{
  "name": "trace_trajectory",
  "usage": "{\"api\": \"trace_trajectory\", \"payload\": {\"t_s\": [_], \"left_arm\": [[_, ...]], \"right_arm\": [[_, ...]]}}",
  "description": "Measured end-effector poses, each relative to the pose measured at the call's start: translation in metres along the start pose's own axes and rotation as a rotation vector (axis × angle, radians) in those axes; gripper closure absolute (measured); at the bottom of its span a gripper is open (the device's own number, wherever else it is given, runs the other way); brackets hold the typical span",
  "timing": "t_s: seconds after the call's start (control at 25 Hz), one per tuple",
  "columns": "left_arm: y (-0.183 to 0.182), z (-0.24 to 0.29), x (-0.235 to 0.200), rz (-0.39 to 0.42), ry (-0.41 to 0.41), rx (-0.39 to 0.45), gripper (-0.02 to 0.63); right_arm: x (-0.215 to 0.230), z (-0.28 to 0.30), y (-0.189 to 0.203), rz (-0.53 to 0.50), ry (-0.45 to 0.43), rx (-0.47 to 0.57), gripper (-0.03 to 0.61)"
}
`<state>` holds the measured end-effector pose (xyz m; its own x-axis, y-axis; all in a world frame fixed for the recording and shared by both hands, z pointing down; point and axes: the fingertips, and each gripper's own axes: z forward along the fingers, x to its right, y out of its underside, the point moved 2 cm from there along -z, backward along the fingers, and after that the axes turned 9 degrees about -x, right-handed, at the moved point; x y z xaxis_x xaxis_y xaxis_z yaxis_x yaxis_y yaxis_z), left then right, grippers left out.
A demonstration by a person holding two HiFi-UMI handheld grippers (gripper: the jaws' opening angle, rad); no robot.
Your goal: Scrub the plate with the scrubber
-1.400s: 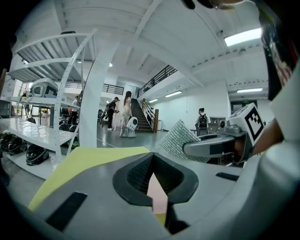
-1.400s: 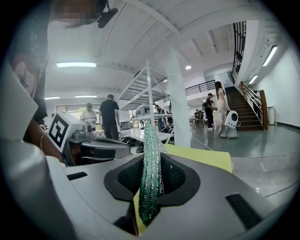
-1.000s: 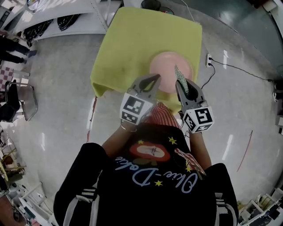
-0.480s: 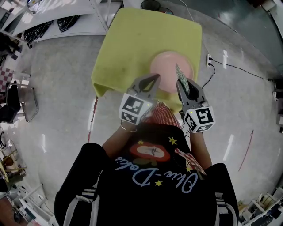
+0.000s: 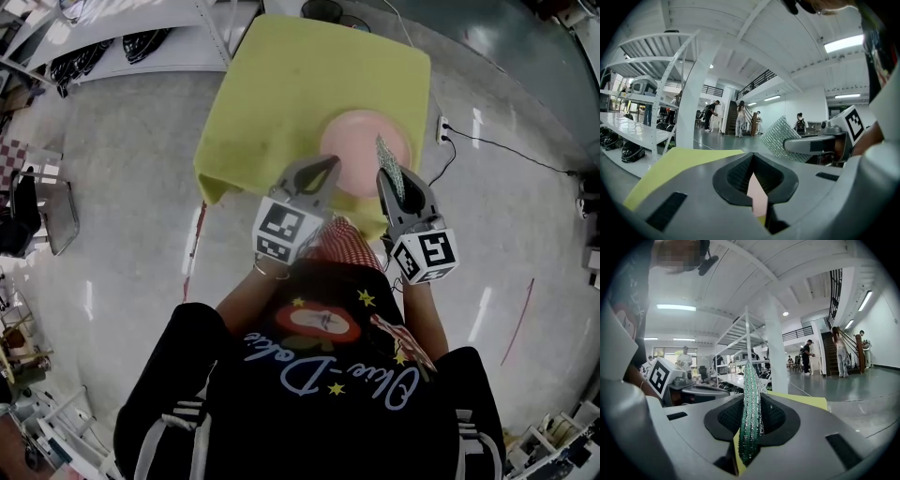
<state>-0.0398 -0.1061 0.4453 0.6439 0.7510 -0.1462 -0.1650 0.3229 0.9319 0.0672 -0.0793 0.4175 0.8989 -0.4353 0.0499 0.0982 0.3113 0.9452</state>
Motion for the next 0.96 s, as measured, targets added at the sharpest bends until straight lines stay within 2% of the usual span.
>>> {"api": "trace_trajectory", "payload": {"t_s": [0.36,0.64,0.96], "left_arm": [[-0.014,-0.001,0.004,-0.002,0.005,0.032,0.611],[-0.009,-0.002,0.005,0.005,0.003,0.019,0.611],[-0.014,0.005,0.008,0.011,0.011,0.040,0.612]], "right_arm": [[-0.004,-0.001,-0.010,-0.028,-0.015,0.004,0.517],[-0.004,-0.004,-0.010,-0.031,-0.016,0.012,0.517],[0.000,-0.003,-0.012,-0.037,-0.017,0.021,0.517]]}}
